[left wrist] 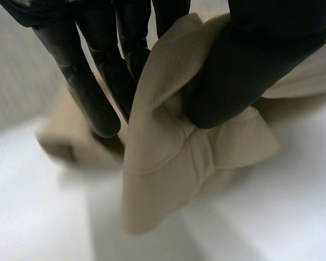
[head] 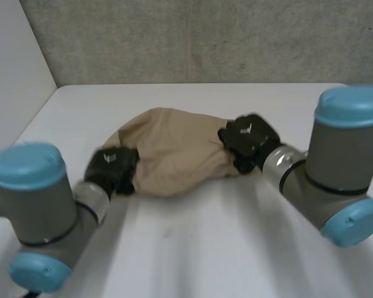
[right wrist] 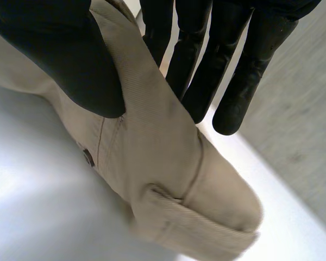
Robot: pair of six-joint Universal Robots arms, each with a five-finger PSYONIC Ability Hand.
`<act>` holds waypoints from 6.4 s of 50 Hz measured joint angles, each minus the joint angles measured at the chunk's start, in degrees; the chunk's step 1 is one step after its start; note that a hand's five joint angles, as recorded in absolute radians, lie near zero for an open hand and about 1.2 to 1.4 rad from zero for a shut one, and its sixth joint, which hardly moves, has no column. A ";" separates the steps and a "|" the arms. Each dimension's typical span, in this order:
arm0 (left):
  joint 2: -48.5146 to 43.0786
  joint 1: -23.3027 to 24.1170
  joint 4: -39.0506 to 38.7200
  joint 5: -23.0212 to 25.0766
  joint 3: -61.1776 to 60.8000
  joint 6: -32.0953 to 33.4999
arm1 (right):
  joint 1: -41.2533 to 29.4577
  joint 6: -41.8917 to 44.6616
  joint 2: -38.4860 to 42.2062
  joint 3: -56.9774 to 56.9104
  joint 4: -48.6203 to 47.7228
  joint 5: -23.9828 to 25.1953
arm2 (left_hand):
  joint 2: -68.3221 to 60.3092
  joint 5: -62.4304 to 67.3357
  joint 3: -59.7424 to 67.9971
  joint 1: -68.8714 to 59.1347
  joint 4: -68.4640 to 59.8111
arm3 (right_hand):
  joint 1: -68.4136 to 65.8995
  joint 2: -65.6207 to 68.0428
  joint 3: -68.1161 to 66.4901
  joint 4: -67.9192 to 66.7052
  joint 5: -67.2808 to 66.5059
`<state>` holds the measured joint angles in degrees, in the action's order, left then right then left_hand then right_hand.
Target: Fold the shorts.
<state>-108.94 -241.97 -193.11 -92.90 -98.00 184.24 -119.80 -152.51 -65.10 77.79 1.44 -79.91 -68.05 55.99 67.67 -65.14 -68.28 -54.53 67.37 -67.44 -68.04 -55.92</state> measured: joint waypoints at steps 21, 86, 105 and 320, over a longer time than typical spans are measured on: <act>10.54 0.30 24.89 0.86 17.73 30.43 | -0.85 13.92 -6.40 -16.68 23.24 -2.26 | -0.45 0.00 0.53 0.00 -0.36 | 0.00 0.00 0.00 -0.21 0.00; 9.49 2.55 -6.13 -4.93 -16.96 30.80 | -0.26 11.53 -4.14 15.37 4.31 -2.87 | 25.70 -23.76 -25.07 24.22 26.04 | 18.94 -22.55 22.19 22.72 19.84; 16.14 0.14 -0.52 -5.23 -22.44 15.00 | 9.39 4.95 -10.22 12.26 10.84 7.15 | 54.68 -53.02 -54.04 51.90 55.08 | 36.84 -47.09 46.58 47.40 45.38; -38.91 5.47 -17.54 -0.75 43.45 41.99 | 7.63 23.48 16.69 -9.68 -23.58 -17.66 | 56.22 -53.25 -55.40 53.83 56.54 | 42.69 -54.71 55.12 54.38 51.79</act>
<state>-147.85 -236.49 -210.65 -93.65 -54.55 226.23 -112.17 -129.03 -48.41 68.11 -22.14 -97.57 -11.83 2.74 12.27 -11.31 -11.74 -11.84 12.66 -12.32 -13.66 -4.13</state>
